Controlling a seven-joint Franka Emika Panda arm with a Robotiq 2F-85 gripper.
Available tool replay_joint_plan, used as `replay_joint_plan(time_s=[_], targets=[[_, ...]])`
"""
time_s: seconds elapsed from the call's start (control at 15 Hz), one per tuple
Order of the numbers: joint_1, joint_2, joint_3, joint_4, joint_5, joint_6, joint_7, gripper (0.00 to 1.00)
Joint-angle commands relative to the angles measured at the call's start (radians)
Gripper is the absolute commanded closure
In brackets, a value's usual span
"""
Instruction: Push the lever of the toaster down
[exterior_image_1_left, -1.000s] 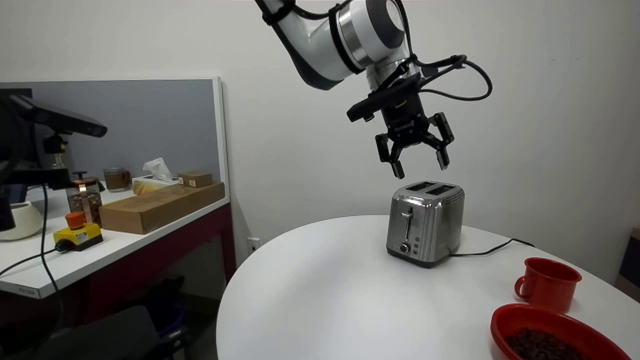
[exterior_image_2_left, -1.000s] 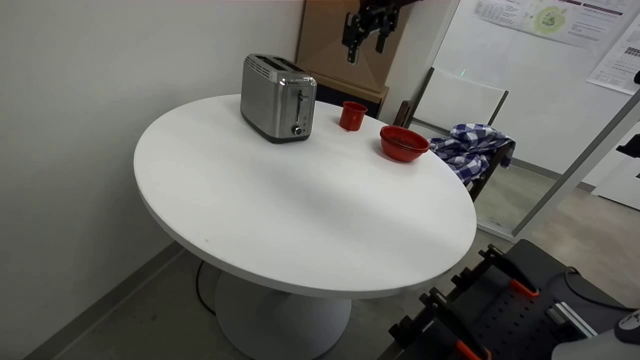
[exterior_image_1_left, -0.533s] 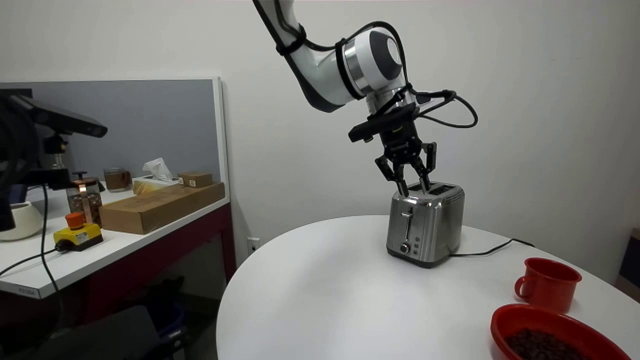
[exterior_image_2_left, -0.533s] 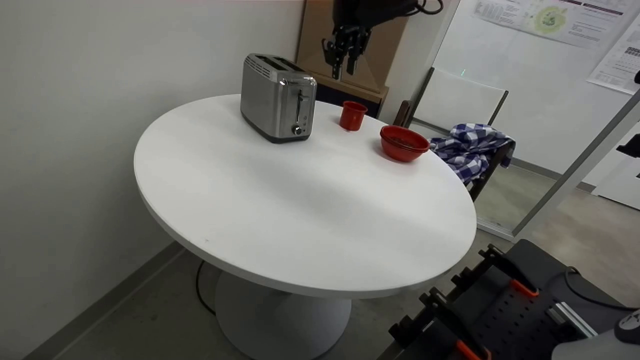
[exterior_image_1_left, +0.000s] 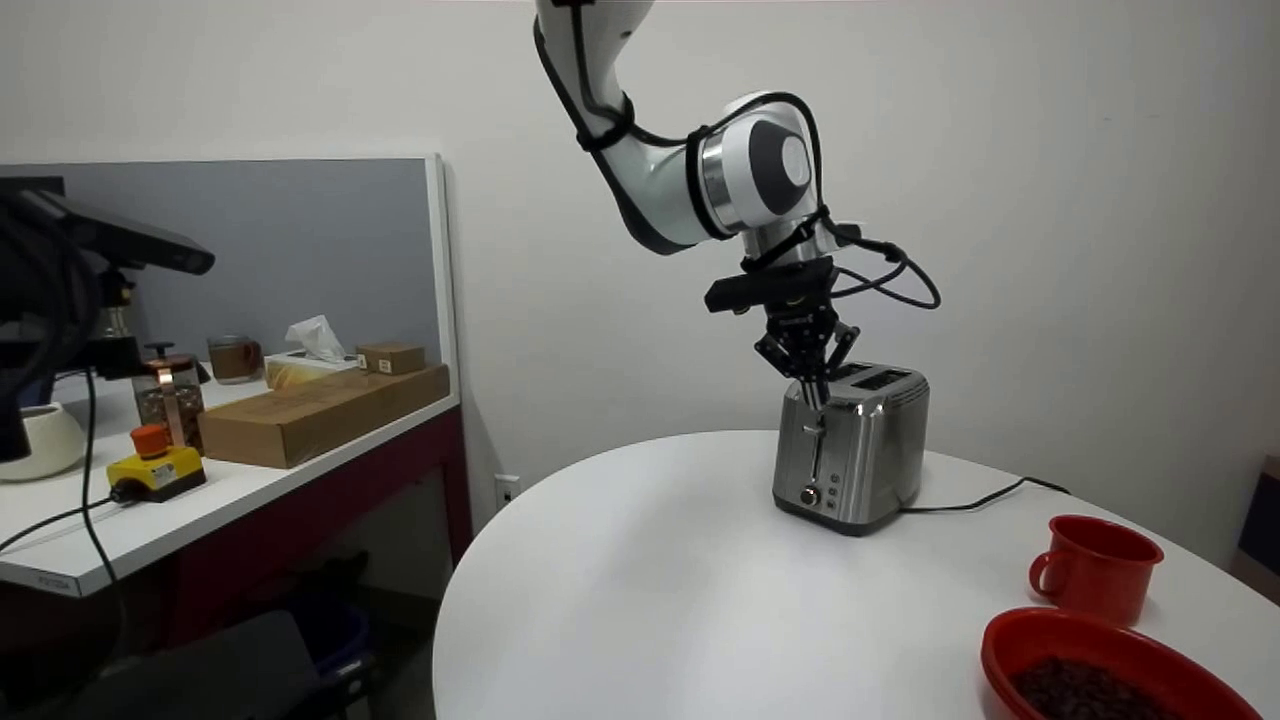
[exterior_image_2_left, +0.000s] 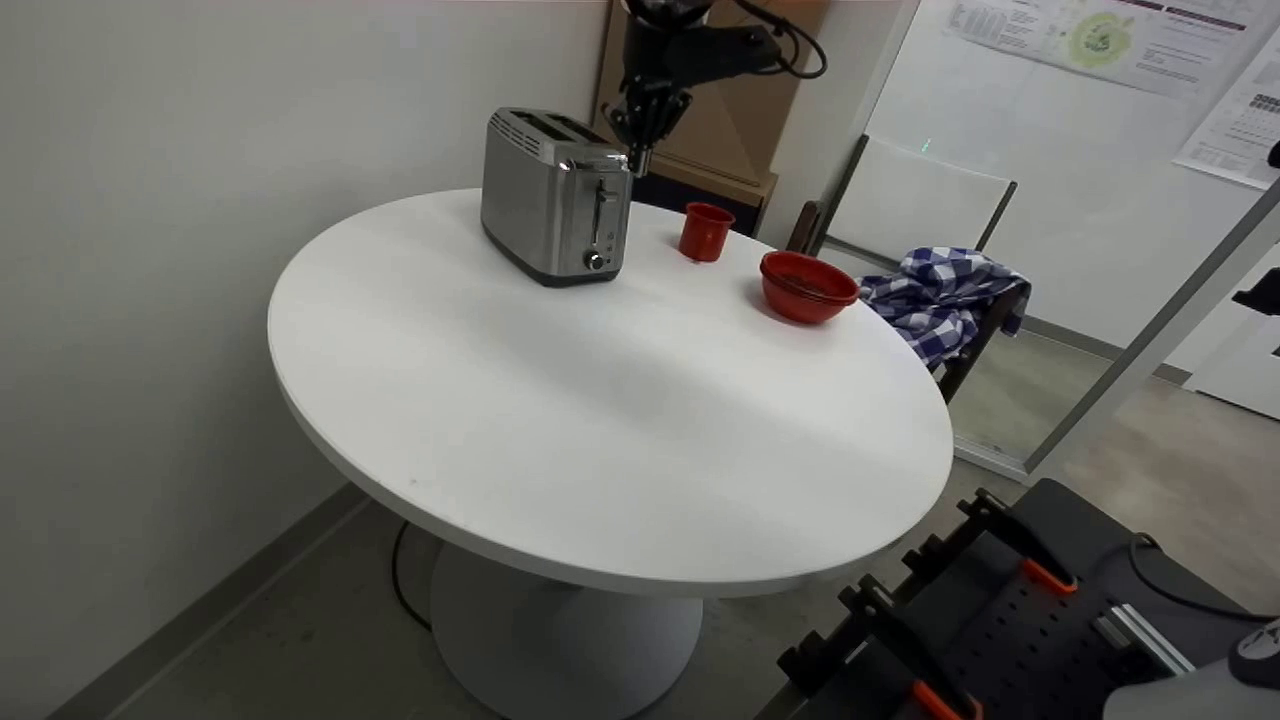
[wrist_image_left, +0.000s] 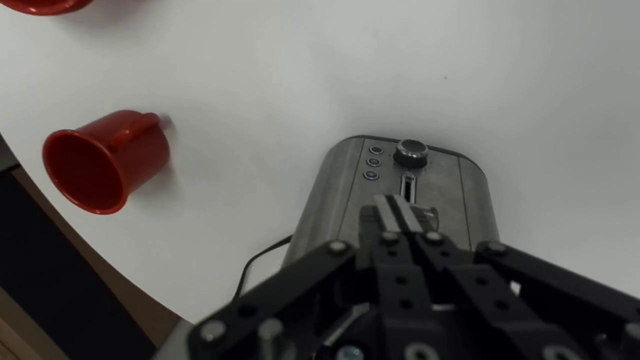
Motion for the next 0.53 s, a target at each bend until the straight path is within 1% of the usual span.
replay_joint_plan(time_s=[0.0,0.2,0.47], targets=[[-0.008,0.062,0.016,0.063,0.079,0.031,-0.086,0.98],[-0.01,0.1,0.021,0.091,0.11,0.052,-0.133,0.99],[-0.002,0.157,0.005,0.141,0.093,0.088,-0.164,0.99]])
